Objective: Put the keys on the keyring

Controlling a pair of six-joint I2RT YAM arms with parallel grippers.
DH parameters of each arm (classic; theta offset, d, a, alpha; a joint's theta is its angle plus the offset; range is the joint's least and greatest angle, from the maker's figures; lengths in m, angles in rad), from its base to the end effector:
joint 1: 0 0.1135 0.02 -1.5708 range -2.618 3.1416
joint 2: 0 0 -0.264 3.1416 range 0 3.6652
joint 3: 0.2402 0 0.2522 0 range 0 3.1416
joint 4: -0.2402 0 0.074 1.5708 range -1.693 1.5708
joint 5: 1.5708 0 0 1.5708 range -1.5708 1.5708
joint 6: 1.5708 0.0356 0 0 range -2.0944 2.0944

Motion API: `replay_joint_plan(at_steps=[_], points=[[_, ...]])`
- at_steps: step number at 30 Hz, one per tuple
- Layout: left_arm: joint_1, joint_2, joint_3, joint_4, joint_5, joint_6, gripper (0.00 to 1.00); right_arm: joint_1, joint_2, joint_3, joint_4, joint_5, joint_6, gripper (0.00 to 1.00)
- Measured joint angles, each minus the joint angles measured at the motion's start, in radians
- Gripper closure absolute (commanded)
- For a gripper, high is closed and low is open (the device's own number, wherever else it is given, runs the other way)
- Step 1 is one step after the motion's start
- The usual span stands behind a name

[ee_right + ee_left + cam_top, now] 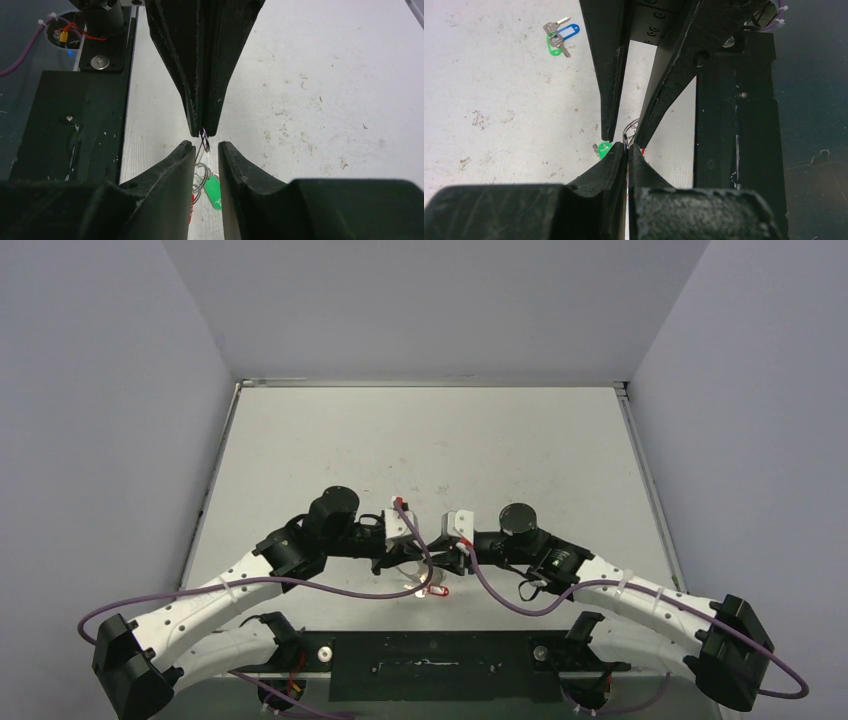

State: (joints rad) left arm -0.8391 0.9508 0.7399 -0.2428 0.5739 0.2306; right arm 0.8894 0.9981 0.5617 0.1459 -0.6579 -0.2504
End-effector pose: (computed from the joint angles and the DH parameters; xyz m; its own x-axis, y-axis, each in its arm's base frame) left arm 0.1273 -0.1707 0.2902 -0.0677 0.3627 -0.9294 0.9926 0.1182 -0.0262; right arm 0.1230 0.1863 0.2569 0.0689 -0.2263 -0.9716 -0.9976 -0.0131 -0.0677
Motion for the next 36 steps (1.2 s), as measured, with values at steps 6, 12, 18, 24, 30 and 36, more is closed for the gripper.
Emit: replay_joint_plan(at_steps=[6, 12, 18, 24, 30, 36], points=[[-0.004, 0.002, -0.001, 0.005, 0.0, 0.003, 1.0, -0.002, 0.034, 0.018, 0.021, -0.029, 0.017, 0.83], [-0.003, 0.003, -0.005, 0.004, -0.012, 0.018, 1.0, -0.008, 0.055, 0.019, 0.024, -0.062, 0.036, 1.0], [-0.004, 0.001, -0.009, 0.002, -0.017, 0.035, 1.0, -0.026, 0.063, 0.022, 0.027, -0.08, 0.045, 1.0], [-0.004, -0.028, -0.012, 0.02, -0.045, 0.044, 0.86, -0.046, 0.063, 0.011, 0.097, -0.093, 0.115, 1.0], [-0.005, -0.104, -0.045, 0.034, -0.092, 0.05, 0.72, -0.051, 0.063, -0.006, 0.157, -0.098, 0.16, 1.0], [-0.006, -0.233, -0.174, 0.103, -0.118, 0.034, 0.66, -0.064, 0.063, -0.033, 0.177, -0.092, 0.178, 1.0]])
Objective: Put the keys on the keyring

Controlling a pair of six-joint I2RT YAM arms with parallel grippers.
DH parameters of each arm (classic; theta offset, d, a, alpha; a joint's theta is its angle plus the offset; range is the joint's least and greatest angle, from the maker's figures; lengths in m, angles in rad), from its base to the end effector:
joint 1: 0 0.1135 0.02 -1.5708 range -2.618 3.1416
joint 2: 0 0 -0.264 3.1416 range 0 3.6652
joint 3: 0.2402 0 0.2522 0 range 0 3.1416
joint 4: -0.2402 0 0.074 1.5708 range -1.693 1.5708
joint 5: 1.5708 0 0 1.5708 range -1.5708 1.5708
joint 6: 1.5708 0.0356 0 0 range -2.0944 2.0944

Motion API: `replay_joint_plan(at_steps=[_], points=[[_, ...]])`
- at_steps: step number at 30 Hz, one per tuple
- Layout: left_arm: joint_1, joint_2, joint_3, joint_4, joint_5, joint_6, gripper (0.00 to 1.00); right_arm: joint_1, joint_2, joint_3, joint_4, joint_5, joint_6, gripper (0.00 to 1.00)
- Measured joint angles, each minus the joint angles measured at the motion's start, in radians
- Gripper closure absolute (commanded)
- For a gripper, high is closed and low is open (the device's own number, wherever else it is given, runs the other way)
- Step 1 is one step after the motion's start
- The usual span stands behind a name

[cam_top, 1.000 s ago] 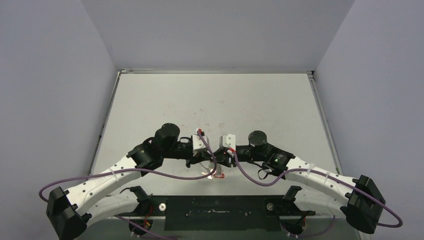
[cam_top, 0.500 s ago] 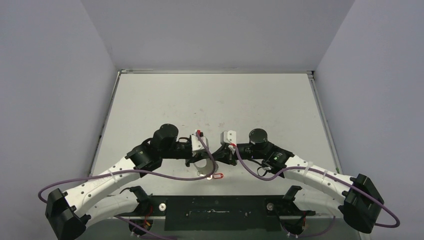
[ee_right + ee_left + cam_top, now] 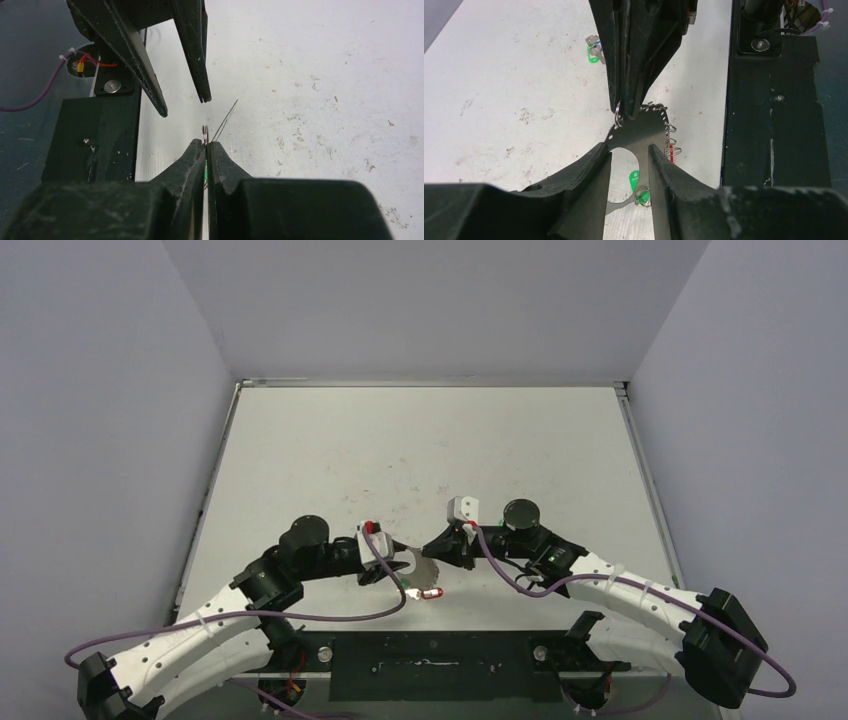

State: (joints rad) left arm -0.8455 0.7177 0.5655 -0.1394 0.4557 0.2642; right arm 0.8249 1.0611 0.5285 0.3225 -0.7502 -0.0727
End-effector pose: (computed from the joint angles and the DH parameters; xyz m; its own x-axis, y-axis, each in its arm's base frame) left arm 0.1036 -0.1405 0.2788 0.0644 0.2808 -0.9576 0.9683 0.2143 0.1280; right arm 0.1386 0.1858 0.2504 -0.0693 -0.1533 -0.9858 -0.9975 -0.0044 0.0708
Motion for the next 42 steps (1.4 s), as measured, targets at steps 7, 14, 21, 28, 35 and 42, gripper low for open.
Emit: replay_joint_plan(at_steps=[7, 14, 21, 28, 35, 42], points=[[-0.004, -0.091, -0.201, 0.225, -0.015, -0.069, 0.66, 0.0, 0.0, -0.025, 0.045, -0.007, 0.015, 1.0], [-0.004, -0.029, -0.308, 0.509, -0.014, -0.131, 0.78, -0.002, -0.001, -0.039, 0.089, -0.026, 0.035, 1.0], [-0.004, 0.009, -0.308, 0.63, -0.003, -0.148, 0.77, -0.006, -0.001, -0.046, 0.105, -0.032, 0.038, 1.0], [-0.004, 0.016, -0.308, 0.674, 0.0, -0.149, 0.88, -0.006, -0.001, -0.053, 0.114, -0.053, 0.044, 1.0], [-0.005, 0.046, -0.306, 0.671, 0.014, -0.138, 0.8, -0.006, -0.001, -0.055, 0.12, -0.057, 0.056, 1.0], [-0.005, 0.05, -0.299, 0.657, 0.024, -0.121, 1.0, -0.006, 0.0, -0.056, 0.122, -0.066, 0.06, 1.0]])
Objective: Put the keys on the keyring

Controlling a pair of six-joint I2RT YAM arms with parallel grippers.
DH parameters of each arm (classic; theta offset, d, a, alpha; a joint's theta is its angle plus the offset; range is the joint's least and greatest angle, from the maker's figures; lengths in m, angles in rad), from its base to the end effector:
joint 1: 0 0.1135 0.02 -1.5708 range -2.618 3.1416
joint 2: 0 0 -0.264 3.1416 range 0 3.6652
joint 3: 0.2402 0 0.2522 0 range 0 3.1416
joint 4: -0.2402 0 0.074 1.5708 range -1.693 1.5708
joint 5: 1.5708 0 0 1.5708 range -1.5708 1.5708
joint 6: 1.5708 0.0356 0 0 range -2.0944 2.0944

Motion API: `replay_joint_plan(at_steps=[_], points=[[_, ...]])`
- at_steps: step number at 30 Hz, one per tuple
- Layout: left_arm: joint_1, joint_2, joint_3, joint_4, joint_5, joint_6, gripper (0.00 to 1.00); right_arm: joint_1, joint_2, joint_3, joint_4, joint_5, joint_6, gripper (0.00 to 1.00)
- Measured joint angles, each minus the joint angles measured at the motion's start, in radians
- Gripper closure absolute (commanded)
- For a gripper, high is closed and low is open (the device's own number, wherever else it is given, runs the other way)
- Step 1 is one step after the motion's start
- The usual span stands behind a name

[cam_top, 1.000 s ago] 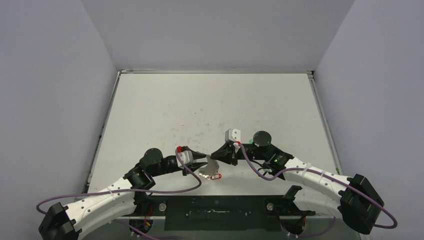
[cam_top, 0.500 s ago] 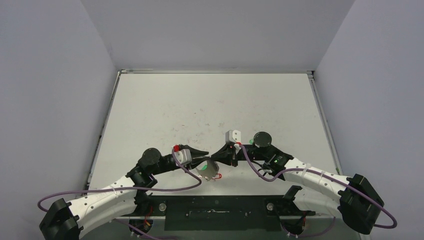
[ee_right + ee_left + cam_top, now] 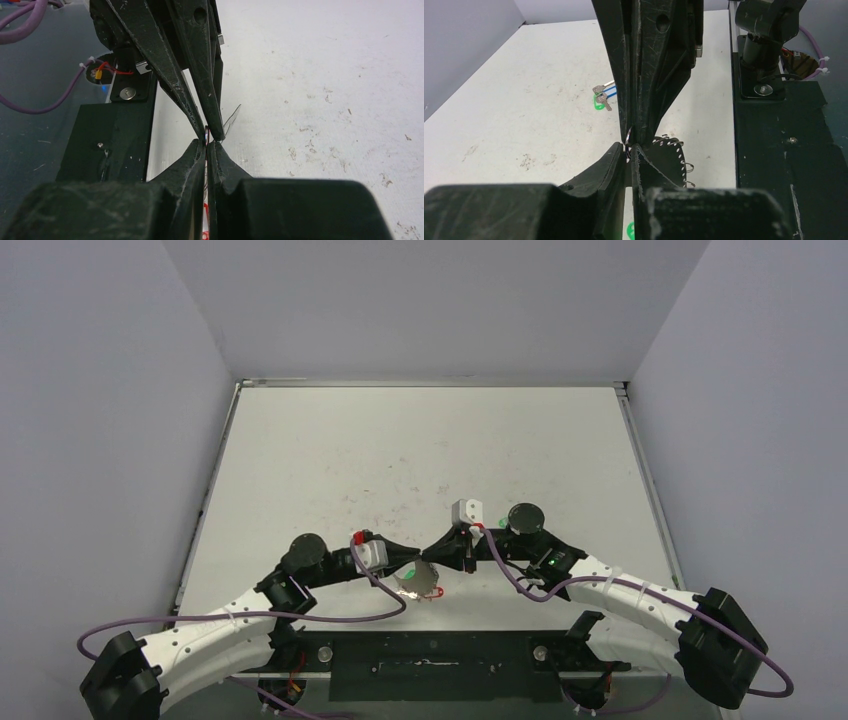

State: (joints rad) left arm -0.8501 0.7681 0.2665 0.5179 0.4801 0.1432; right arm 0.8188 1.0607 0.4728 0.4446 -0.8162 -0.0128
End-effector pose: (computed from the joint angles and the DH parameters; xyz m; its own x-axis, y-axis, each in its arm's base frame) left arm 0.1060 -0.1456 0.2335 0.1492 0.0219 -0.9886 0.9597 0.2376 0.1502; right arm 0.1352 0.1825 0.2439 -0.0848 -0.1035 -0.9910 -0.9940 -0.0600 0.0914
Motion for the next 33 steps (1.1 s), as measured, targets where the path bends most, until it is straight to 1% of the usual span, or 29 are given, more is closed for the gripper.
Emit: replay_joint_plan(at_steps=[7, 8, 12, 14, 17, 19, 26, 29, 33], points=[[0.0, 0.002, 0.017, -0.036, 0.015, 0.019, 1.0, -0.001, 0.0, -0.002, 0.004, 0.001, -0.001, 1.0], [0.0, 0.002, 0.021, -0.047, 0.015, 0.021, 1.0, -0.001, 0.0, -0.004, 0.004, 0.002, -0.001, 0.98], [-0.002, -0.01, 0.041, -0.108, 0.012, 0.035, 1.0, 0.0, -0.001, -0.004, -0.006, 0.004, -0.014, 0.75], [-0.004, -0.02, 0.062, -0.172, 0.002, 0.052, 1.0, 0.001, -0.009, -0.003, -0.033, 0.006, -0.032, 0.64], [-0.004, -0.029, 0.106, -0.269, -0.01, 0.083, 1.0, 0.0, -0.039, 0.006, -0.107, 0.011, -0.074, 0.52], [-0.004, -0.035, 0.134, -0.33, -0.013, 0.106, 1.0, 0.0, -0.063, 0.023, -0.159, 0.016, -0.106, 0.47], [-0.004, -0.028, 0.25, -0.561, -0.016, 0.202, 1.0, -0.021, -0.098, 0.117, -0.3, 0.02, -0.212, 0.48], [-0.004, 0.001, 0.297, -0.629, -0.014, 0.24, 1.0, -0.026, -0.094, 0.148, -0.34, 0.014, -0.243, 0.52], [-0.004, 0.042, 0.341, -0.688, -0.011, 0.283, 1.0, -0.026, -0.048, 0.196, -0.387, -0.003, -0.285, 0.62]])
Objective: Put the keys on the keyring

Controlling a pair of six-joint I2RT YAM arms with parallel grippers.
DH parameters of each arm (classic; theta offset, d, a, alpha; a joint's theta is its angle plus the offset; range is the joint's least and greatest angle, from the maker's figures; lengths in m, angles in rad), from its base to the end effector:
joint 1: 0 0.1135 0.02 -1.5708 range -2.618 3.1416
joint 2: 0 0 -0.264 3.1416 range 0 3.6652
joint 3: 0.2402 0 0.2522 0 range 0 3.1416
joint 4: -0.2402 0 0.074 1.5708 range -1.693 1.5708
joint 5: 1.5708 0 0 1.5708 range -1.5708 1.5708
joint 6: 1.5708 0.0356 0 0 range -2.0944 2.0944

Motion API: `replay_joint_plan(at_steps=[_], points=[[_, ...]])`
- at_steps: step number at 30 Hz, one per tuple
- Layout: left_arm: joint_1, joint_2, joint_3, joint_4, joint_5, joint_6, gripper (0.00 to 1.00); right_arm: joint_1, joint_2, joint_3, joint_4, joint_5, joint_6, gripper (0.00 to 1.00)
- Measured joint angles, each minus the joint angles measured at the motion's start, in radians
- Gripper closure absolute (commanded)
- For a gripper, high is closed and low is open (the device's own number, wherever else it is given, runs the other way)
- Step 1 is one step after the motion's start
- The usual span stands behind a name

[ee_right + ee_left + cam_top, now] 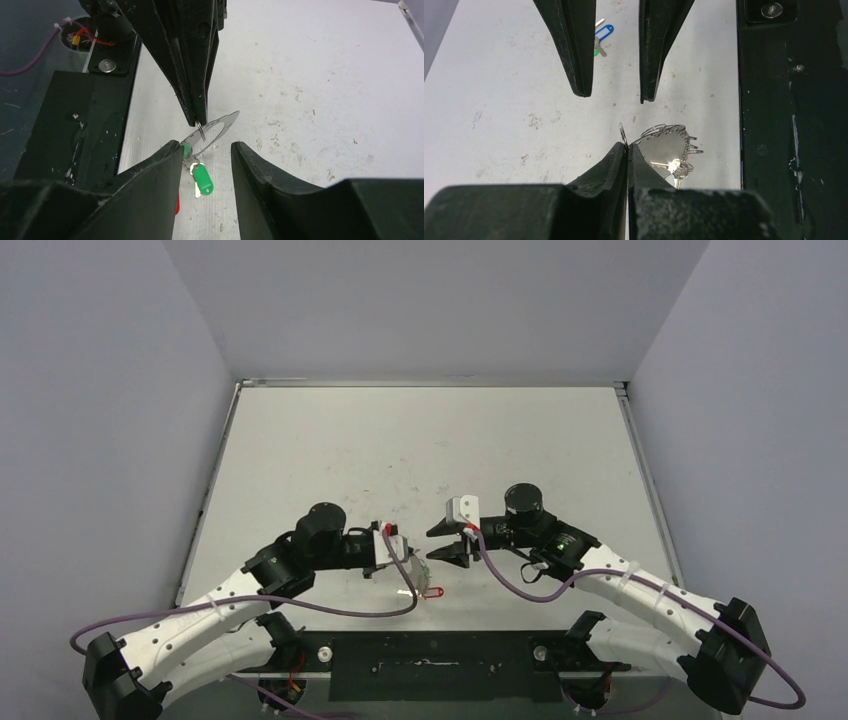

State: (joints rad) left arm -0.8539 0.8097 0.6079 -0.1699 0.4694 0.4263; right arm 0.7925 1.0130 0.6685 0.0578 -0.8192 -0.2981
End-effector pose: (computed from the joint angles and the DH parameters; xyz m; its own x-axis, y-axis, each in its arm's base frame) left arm 0.1117 -0.1526 0.2759 0.1752 0.3602 -0.9163 0.9630 0.1310 0.2357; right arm 0.1397 0.1788 0.2834 0.0975 -0.1867 -0.9776 -0.9934 -0.0779 -0.0842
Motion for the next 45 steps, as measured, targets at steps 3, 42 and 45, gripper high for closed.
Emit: replay_joint_plan(at_steps=[3, 42, 45], points=[[0.0, 0.023, 0.022, -0.029, 0.004, 0.022, 1.0, 0.001, 0.038, 0.022, -0.031, -0.006, -0.023, 0.65], [0.001, 0.058, 0.072, -0.072, 0.005, 0.053, 0.74, 0.041, 0.148, 0.049, 0.011, -0.007, -0.004, 1.0], [0.0, -0.008, 0.042, -0.041, -0.019, 0.034, 0.72, 0.042, 0.132, -0.01, 0.142, 0.001, 0.076, 1.0]])
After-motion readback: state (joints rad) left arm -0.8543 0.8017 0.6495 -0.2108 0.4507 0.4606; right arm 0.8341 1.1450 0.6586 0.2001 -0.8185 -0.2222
